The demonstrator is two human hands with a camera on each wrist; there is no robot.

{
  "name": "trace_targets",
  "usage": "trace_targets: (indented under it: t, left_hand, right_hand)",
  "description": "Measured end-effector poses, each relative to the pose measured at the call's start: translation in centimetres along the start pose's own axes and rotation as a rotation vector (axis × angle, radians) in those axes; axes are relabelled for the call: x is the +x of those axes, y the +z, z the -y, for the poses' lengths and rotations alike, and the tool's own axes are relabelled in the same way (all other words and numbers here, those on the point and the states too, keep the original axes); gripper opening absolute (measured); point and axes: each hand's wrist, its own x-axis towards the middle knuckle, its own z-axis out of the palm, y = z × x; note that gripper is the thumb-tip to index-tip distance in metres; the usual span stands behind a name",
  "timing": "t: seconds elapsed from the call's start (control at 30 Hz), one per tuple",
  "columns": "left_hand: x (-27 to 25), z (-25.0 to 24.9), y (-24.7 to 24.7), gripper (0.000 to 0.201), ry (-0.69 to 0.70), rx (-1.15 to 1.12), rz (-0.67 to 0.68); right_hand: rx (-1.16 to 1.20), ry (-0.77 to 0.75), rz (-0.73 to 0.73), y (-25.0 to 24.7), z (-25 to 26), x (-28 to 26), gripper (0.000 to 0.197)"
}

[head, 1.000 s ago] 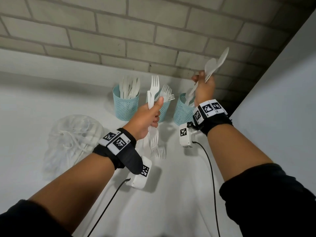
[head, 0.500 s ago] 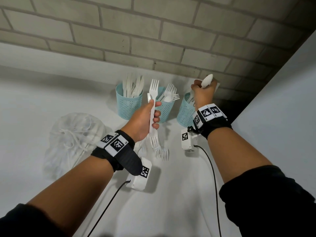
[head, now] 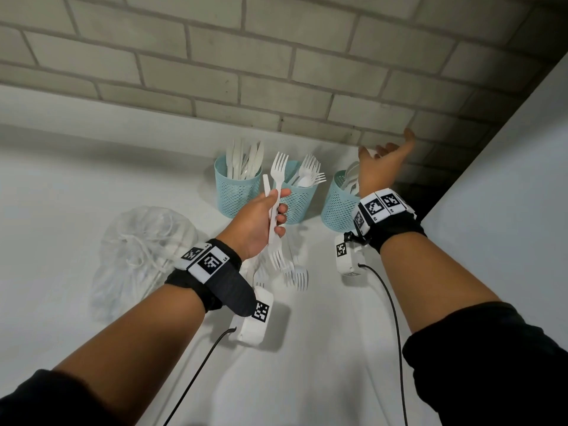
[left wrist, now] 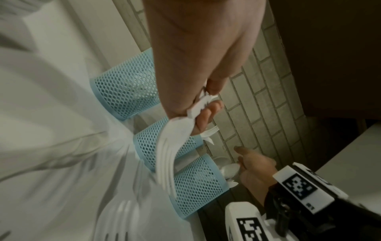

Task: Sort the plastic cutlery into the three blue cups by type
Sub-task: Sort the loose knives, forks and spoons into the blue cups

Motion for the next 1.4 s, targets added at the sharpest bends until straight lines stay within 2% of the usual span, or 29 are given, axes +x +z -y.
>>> trace_targets:
  t: [0.17, 0.27, 0.33, 0.47, 0.6, 0.67, 0.8, 0.97, 1.1, 1.23, 1.3, 1.4]
  left_hand:
    - [0.1, 0.1, -0.1, 0.025, 0.017, -0.003, 0.018]
    - [0.1, 0.3, -0.1, 0.025, 0.040, 0.014, 0.025]
    - [0.0, 0.4, 0.0, 0.025, 0.047, 0.032, 0.023]
    - [-0.2, 0.6, 0.1, 0.024, 0.043, 0.022, 0.026]
    - [-0.4, 0.2, -0.1, 0.027, 0.051, 0.002, 0.031]
    - [-0.7, -0.2, -0.2, 0.026, 0.063, 0.001, 0.033]
    - [-1.1, -0.3, -0.5, 0.025, 0.075, 0.019, 0.039]
    - [-1.6, -0.9, -1.2, 0.028, 0.117, -0.086, -0.005]
    - [-1.6, -1.4, -2.0, 0.027, 0.211, -0.221, -0.091]
    - [-1.9, -1.3, -2.6, 0.023, 0.245, -0.304, -0.129]
    - [-1.8, -1.3, -2.9, 0.021, 0.255, -0.334, -0.141]
    - [-1.7, -1.4, -3.3, 0.022, 0.268, -0.329, -0.171]
  right_hand:
    - [-0.357, -0.167, 0.170, -0.1, -0.4, -0.4, 0.046]
    - [-0.304, -0.320, 0.166, 0.1, 1.1, -1.7, 0.035]
    - [-0.209, -0.368, 0.266, 0.7, 2.8, -3.3, 0.031]
    - [-0.198, -0.201, 0.557, 1.9, 5.4, -6.6, 0.043]
    - [-0.303, 0.071, 0.874, 2.7, 5.7, -8.4, 0.056]
    - [-0.250, 0.112, 0.961, 2.7, 5.4, -9.0, 0.056]
    - [-0.230, 0.079, 0.928, 2.3, 5.6, -9.8, 0.036]
    - [-0.074, 0.347, 0.732, 1.5, 5.6, -9.4, 0.009]
    - [0.124, 0.610, 0.592, 0.6, 4.9, -9.5, 0.011]
    - [0.233, 0.858, 0.543, 0.1, 4.1, -10.6, 0.028]
    - [0.285, 0.909, 0.529, -0.2, 3.9, -11.3, 0.030]
    - [0.316, 0.857, 0.433, -0.7, 4.4, -11.4, 0.027]
